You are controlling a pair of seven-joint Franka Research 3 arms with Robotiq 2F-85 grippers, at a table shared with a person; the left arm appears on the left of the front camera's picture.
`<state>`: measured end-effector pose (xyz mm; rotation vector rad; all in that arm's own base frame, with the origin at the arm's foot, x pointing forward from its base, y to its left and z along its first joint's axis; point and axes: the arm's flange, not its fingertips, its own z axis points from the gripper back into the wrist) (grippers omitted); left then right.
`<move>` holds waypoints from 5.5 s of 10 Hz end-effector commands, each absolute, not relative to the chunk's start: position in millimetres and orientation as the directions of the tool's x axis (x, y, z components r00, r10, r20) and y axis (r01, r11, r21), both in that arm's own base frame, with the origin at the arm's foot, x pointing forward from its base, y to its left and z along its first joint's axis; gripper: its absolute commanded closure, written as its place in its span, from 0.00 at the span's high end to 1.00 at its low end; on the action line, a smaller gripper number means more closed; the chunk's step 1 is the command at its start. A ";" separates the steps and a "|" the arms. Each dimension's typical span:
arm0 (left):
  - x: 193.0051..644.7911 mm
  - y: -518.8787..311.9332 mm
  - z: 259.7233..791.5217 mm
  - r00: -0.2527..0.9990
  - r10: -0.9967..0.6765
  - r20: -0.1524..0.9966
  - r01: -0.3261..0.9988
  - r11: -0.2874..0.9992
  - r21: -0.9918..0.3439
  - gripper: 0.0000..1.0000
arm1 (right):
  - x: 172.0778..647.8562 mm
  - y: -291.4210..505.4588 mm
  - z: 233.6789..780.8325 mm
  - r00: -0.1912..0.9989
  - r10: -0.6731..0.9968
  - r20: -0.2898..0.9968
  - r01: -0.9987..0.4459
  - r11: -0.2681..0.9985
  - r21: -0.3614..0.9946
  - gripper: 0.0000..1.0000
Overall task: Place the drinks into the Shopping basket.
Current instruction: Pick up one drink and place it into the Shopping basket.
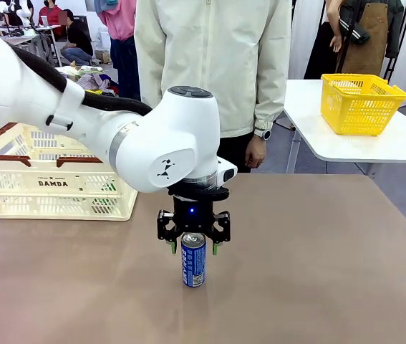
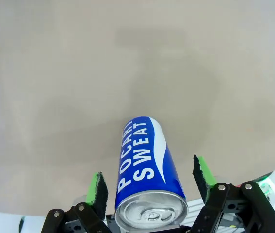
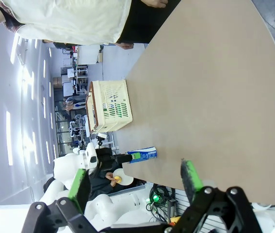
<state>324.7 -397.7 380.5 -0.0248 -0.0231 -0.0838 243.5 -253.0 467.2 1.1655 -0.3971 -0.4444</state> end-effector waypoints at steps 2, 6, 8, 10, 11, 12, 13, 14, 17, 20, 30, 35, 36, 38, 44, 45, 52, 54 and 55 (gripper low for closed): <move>318.1 -393.4 377.7 0.992 -0.125 -0.005 0.125 0.992 -0.034 0.93 | 243.0 -253.8 467.4 0.848 -0.523 0.086 0.108 0.330 0.938 1.00; 319.8 -395.1 374.3 0.991 -0.136 -0.023 0.135 0.990 -0.029 0.93 | 243.0 -253.8 467.4 0.848 -0.523 0.086 0.108 0.330 0.938 1.00; 322.1 -396.4 372.6 0.989 -0.139 -0.040 0.139 0.990 -0.017 0.00 | 243.0 -253.8 467.4 0.848 -0.523 0.086 0.108 0.330 0.938 1.00; 320.7 -396.5 372.8 0.989 -0.143 -0.036 0.143 0.990 -0.011 0.00 | 243.0 -253.8 467.4 0.848 -0.523 0.086 0.108 0.330 0.938 1.00; 320.2 -396.8 373.3 0.989 -0.146 -0.034 0.146 0.989 -0.009 0.00 | 243.0 -253.8 467.4 0.848 -0.523 0.086 0.108 0.330 0.938 1.00; 319.7 -397.2 373.2 0.988 -0.151 -0.036 0.151 0.988 -0.011 0.00 | 243.0 -253.8 467.4 0.848 -0.523 0.086 0.108 0.330 0.938 1.00; 319.4 -398.3 372.9 0.987 -0.156 -0.037 0.156 0.988 -0.010 0.00 | 243.0 -253.8 467.4 0.848 -0.523 0.086 0.108 0.330 0.938 1.00; 319.4 -398.9 373.4 0.987 -0.157 -0.034 0.157 0.988 -0.009 0.00 | 243.0 -253.8 467.4 0.848 -0.523 0.086 0.108 0.330 0.938 1.00; 315.9 -399.0 390.6 0.987 -0.161 -0.001 0.161 0.987 0.020 0.00 | 243.0 -253.8 467.4 0.848 -0.523 0.086 0.108 0.330 0.938 1.00; 294.6 -391.9 470.9 0.984 -0.180 0.017 0.180 0.984 -0.001 0.00 | 243.0 -253.8 467.4 0.848 -0.523 0.086 0.108 0.330 0.938 1.00; 273.6 -381.2 547.2 0.979 -0.167 0.117 0.166 0.986 0.013 0.00 | 243.0 -253.8 467.4 0.848 -0.523 0.086 0.108 0.330 0.938 1.00; 344.0 -270.0 651.7 0.965 -0.165 0.206 0.205 0.961 -0.187 0.00 | 243.0 -253.8 467.4 0.848 -0.523 0.086 0.108 0.330 0.938 1.00; 367.6 -228.4 673.4 0.960 -0.171 0.222 0.219 0.953 -0.211 0.00 | 243.0 -253.8 467.4 0.848 -0.523 0.086 0.108 0.330 0.938 1.00; 408.4 -156.5 691.9 0.947 -0.134 0.293 0.196 0.961 -0.195 0.00 | 243.0 -253.8 467.4 0.848 -0.523 0.086 0.108 0.330 0.938 1.00; 451.3 29.2 670.4 0.898 0.380 0.223 -0.293 0.893 -0.341 0.00 | 243.0 -253.8 467.4 0.848 -0.523 0.086 0.108 0.330 0.938 1.00; 461.6 14.2 662.5 0.951 0.122 0.283 -0.064 0.977 -0.204 0.00 | 243.0 -253.8 467.4 0.848 -0.523 0.086 0.108 0.330 0.938 1.00; 504.5 5.5 649.0 0.981 -0.006 0.195 0.029 0.993 -0.114 0.00 | 243.0 -253.8 467.4 0.848 -0.523 0.086 0.108 0.330 0.938 1.00; 534.1 13.5 624.6 0.987 -0.094 0.129 0.094 0.996 0.005 0.00 | 243.0 -253.8 467.4 0.848 -0.523 0.086 0.108 0.330 0.938 1.00; 546.2 23.1 615.7 0.988 -0.108 0.113 0.107 0.994 0.020 0.00 | 243.0 -253.8 467.4 0.848 -0.523 0.086 0.108 0.330 0.938 1.00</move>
